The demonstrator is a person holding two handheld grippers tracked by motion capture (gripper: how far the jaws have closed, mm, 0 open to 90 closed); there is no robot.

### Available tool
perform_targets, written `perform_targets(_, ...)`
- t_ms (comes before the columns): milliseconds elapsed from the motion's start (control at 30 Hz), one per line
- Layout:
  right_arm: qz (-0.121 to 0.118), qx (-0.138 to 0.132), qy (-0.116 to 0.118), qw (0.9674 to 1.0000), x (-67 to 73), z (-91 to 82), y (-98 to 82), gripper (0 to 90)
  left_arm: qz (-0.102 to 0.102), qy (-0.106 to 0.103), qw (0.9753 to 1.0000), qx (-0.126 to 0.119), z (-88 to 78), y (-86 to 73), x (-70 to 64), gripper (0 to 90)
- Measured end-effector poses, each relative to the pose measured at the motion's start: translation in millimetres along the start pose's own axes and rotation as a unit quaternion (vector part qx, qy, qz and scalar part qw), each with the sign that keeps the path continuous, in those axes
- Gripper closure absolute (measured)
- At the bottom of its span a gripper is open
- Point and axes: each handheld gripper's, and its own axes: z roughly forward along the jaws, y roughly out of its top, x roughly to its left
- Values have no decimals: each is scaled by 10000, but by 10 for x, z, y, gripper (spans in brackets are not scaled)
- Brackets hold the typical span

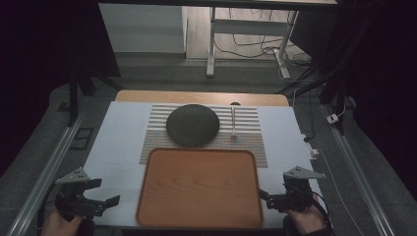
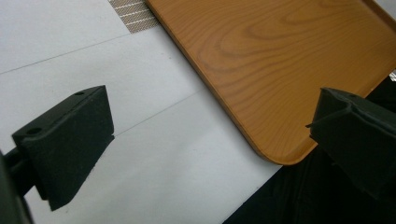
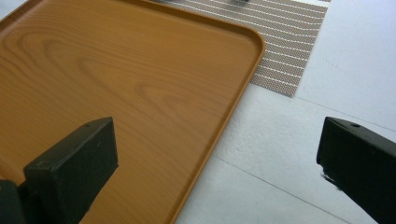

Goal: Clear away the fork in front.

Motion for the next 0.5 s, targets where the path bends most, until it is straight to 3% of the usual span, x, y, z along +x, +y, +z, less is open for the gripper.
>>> perform_targets(500,-171,-58,119,9998,48,91,81,0,-21,-16,10000,22,3,2,8,0)
